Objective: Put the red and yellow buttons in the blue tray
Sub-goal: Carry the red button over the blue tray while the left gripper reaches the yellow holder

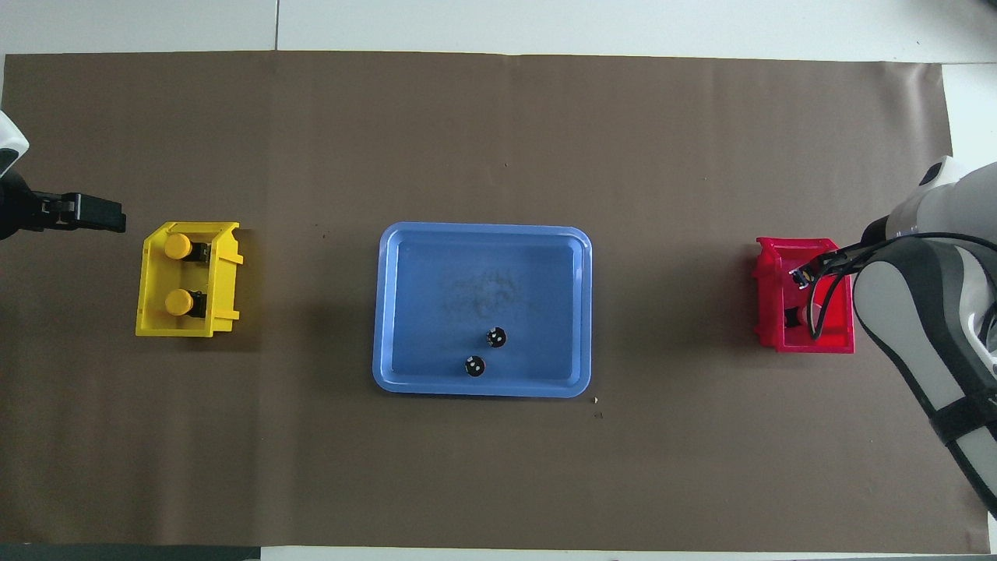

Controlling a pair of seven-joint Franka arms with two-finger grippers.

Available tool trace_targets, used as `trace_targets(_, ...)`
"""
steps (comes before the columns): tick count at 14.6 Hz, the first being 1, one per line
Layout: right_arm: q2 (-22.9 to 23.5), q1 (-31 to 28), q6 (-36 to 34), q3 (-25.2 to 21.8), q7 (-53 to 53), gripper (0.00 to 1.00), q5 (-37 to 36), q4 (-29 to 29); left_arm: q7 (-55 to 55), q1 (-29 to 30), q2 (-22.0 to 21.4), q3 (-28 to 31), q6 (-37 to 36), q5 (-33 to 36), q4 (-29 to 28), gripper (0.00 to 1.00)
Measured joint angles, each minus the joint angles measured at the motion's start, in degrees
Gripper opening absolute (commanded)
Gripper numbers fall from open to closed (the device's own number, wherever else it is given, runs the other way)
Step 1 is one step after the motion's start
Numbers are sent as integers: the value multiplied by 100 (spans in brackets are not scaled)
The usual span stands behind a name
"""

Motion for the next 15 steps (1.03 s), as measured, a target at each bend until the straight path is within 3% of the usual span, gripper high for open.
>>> trace_targets(3, 130, 572, -1404, 15, 122, 3, -474, 1328, 0, 20, 11, 12, 438, 1, -323, 89)
trace_targets(6, 386, 1610, -2095, 43, 1380, 0, -635, 2249, 0, 25, 219, 15, 1066, 1, -831, 80)
trace_targets(11, 938, 3105, -1409, 142, 4309, 0, 25, 2586, -5, 36, 583, 15, 1994, 1, -1380, 76)
trace_targets(15, 1420, 3962, -937, 156, 5688, 0, 29, 2580, -17, 39, 799, 9, 2469, 1, -1559, 75)
